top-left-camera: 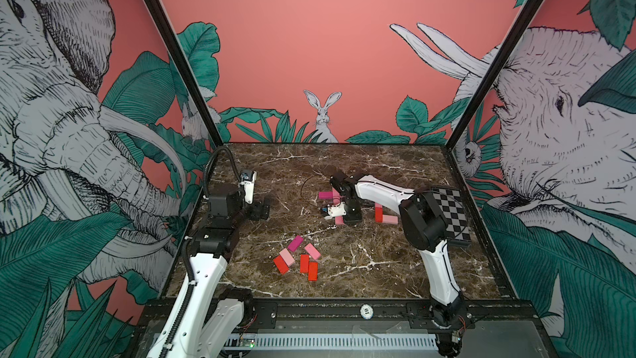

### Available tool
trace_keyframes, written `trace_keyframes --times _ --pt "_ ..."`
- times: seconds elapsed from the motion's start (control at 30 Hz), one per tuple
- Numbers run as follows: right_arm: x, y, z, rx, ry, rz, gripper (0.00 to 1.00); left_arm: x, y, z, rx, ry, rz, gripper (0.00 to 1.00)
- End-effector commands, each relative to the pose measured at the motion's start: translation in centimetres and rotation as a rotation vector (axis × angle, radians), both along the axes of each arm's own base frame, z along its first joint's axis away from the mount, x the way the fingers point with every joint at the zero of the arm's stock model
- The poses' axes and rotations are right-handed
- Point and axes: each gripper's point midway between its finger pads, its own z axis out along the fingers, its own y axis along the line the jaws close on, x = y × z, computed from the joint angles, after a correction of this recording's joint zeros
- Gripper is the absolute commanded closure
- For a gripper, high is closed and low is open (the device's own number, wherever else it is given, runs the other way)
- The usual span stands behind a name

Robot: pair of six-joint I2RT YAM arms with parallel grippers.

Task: Assemble the letter t with building blocks
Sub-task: Assemble the building block at the center of the board, then pick up the building block from the center of the board.

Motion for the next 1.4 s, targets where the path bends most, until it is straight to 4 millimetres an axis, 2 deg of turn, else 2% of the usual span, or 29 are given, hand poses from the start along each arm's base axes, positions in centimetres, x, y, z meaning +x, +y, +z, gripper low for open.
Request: trace_keyframes --times 0.0,0.07,0.13,0.37,0.5,0.67,0.97,1.13,1.27,1.37 --pt "-1.2 -0.2 -1.2 -0.023 0.056 0.015 0.55 -0.1 0.4 0.2 0.004 -0.020 0.013 0.03" --pt "-1.2 -0.1 -1.1 -0.019 0.058 0.016 0.54 -0.1 0.3 0.1 0.005 -0.016 0.011 0.03" --pt "-1.3 -0.1 -1.0 -0.016 0.065 0.016 0.49 -0.1 0.3 0.2 0.004 -0.018 0.011 0.03" --pt "-0.3 -0.1 0.0 0.003 0.013 0.002 0.48 0.0 0.3 0.0 0.003 -0.010 0.010 0.03" --pt "-0.2 0.2 1.6 0.059 0.018 -0.010 0.47 0.1 0.5 -0.1 0.004 -0.001 0.023 0.03" --pt "0.5 0.9 3.9 0.137 -0.036 -0.020 0.41 0.1 0.5 -0.3 0.005 0.013 0.023 0.03" --pt "1.2 0.8 7.8 0.197 -0.112 -0.061 0.40 0.0 0.2 -0.2 0.001 0.010 0.003 0.02" --pt "1.4 1.1 10.9 0.299 -0.179 -0.201 0.40 0.0 0.1 -0.5 0.000 0.022 0.004 0.02" --pt "2.2 0.6 13.3 0.367 -0.252 -0.430 0.41 0.1 -0.1 -0.7 -0.008 0.032 -0.008 0.01" --pt "1.3 0.2 14.1 0.423 -0.233 -0.555 0.41 0.3 -0.3 -1.2 -0.013 0.054 -0.017 0.01"
